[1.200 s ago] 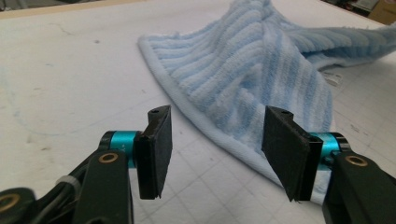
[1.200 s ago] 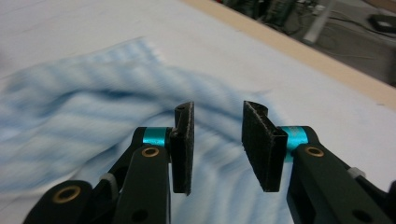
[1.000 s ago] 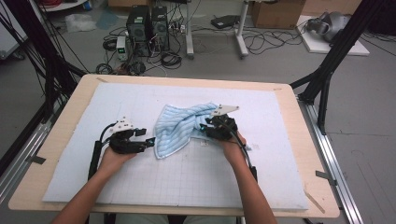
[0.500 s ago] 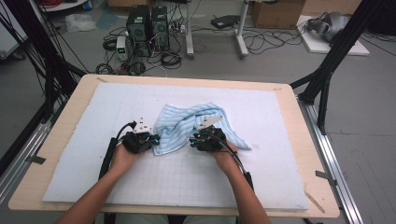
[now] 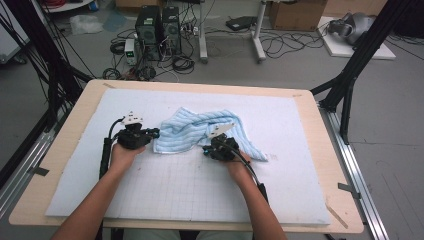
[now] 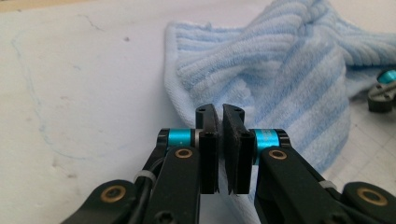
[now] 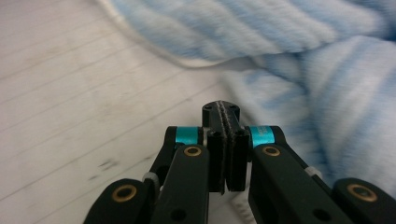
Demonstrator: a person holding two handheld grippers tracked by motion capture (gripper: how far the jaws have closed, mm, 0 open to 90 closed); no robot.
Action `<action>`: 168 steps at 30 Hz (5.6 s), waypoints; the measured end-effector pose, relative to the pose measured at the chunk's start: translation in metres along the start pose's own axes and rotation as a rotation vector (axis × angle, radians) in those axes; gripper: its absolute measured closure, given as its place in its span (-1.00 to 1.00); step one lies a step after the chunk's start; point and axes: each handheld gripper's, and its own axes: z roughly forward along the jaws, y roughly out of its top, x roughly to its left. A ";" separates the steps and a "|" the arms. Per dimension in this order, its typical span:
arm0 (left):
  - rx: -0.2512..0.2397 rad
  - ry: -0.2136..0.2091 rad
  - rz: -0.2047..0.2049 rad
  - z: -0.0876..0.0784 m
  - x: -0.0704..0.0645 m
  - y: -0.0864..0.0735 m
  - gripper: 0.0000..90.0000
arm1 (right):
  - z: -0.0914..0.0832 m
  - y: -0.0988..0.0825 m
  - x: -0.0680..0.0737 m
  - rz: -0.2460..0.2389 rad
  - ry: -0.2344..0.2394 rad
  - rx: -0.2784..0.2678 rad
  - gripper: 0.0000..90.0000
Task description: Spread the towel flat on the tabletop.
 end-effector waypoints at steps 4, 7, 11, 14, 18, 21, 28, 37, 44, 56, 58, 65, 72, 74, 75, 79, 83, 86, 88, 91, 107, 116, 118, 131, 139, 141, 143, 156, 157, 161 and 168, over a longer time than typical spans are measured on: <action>-0.011 0.012 -0.027 0.000 0.008 0.004 0.88 | -0.002 0.001 0.006 -0.020 0.039 0.012 0.99; -0.032 0.024 -0.033 0.001 0.012 0.007 0.88 | -0.008 0.009 0.015 -0.077 -0.060 -0.062 0.45; -0.043 0.029 -0.035 0.002 0.013 0.007 0.88 | 0.004 0.012 0.004 -0.014 -0.125 -0.057 0.31; -0.038 0.029 -0.041 0.004 0.015 0.005 0.88 | 0.015 0.011 -0.004 0.054 -0.136 -0.035 0.41; -0.041 0.028 -0.047 0.004 0.018 0.004 0.88 | 0.012 0.009 -0.006 0.059 -0.073 -0.033 0.88; -0.046 0.031 -0.063 0.004 0.021 0.003 0.88 | 0.008 0.006 0.001 0.031 0.020 -0.026 0.90; -0.054 0.040 -0.093 0.005 0.029 0.000 0.88 | 0.003 0.007 0.047 -0.076 0.245 -0.012 0.90; -0.050 0.068 -0.066 0.006 0.030 0.003 0.88 | 0.020 0.010 0.101 -0.183 0.430 0.001 0.90; -0.061 0.103 -0.102 -0.001 0.034 0.003 0.21 | 0.001 0.015 0.080 -0.056 0.399 -0.156 0.43; -0.075 0.066 -0.072 -0.013 0.027 -0.002 0.13 | -0.001 -0.004 0.030 0.053 -0.062 -0.009 0.22; -0.083 0.064 -0.066 -0.016 0.025 0.000 0.13 | -0.002 -0.005 0.031 0.048 -0.041 -0.009 0.58; -0.089 0.068 -0.053 -0.026 0.026 0.001 0.16 | -0.005 -0.010 0.047 0.046 0.189 0.003 0.91; -0.091 0.070 -0.050 -0.029 0.026 -0.006 0.17 | -0.003 -0.012 0.088 -0.012 0.393 0.031 0.91; -0.088 0.070 -0.052 -0.030 0.028 -0.010 0.17 | -0.003 -0.012 0.094 -0.036 0.421 0.034 0.86; -0.085 0.068 -0.052 -0.031 0.028 -0.012 0.17 | -0.003 -0.012 0.094 -0.036 0.421 0.034 0.86; -0.098 0.066 -0.056 -0.035 0.032 -0.018 0.16 | -0.011 -0.004 0.085 -0.015 0.358 -0.043 0.21; -0.109 0.063 -0.068 -0.037 0.036 -0.024 0.12 | -0.025 0.010 0.057 0.056 0.264 -0.181 -0.06; -0.131 0.049 -0.080 -0.040 0.038 -0.024 0.01 | -0.029 0.022 0.031 0.091 0.186 -0.250 -0.18; -0.142 0.038 -0.077 -0.040 0.037 -0.024 -0.06 | -0.025 0.031 0.009 0.088 0.078 -0.244 -0.29; -0.146 0.021 -0.078 -0.040 0.036 -0.024 -0.13 | -0.020 0.033 -0.004 0.086 -0.004 -0.241 -0.33; -0.151 -0.005 -0.056 -0.039 0.030 -0.026 -0.27 | 0.047 0.064 -0.046 0.072 -0.166 -0.034 -0.67; -0.147 -0.004 -0.065 -0.039 0.031 -0.027 -0.26 | 0.064 0.065 -0.046 0.072 -0.172 0.011 0.26; -0.145 -0.004 -0.072 -0.039 0.032 -0.028 -0.26 | 0.063 0.065 -0.045 0.074 -0.132 0.011 0.63; -0.129 0.002 -0.070 -0.037 0.031 -0.029 -0.25 | 0.018 0.048 -0.072 0.086 -0.417 0.068 0.90; -0.114 -0.006 -0.061 -0.033 0.027 -0.029 -0.25 | -0.008 0.023 -0.091 0.183 -0.636 0.118 0.86; -0.109 -0.009 -0.057 -0.032 0.027 -0.029 -0.25 | -0.010 0.018 -0.093 0.209 -0.577 0.089 0.70; -0.110 -0.011 -0.060 -0.032 0.026 -0.029 -0.25 | -0.015 0.015 -0.090 0.220 -0.566 0.046 0.51; -0.091 -0.062 -0.081 -0.015 0.013 -0.024 -0.12 | -0.065 -0.037 -0.061 0.264 -0.418 -0.090 0.14; -0.092 -0.072 -0.090 -0.012 0.011 -0.022 -0.08 | -0.068 -0.040 -0.059 0.292 -0.366 -0.068 0.15; -0.065 -0.102 -0.086 0.001 -0.002 -0.014 -0.07 | -0.073 -0.041 -0.050 0.254 -0.370 -0.096 0.19; -0.001 -0.130 -0.037 0.036 -0.029 0.007 -0.08 | -0.082 -0.053 -0.045 0.268 -0.373 -0.133 0.15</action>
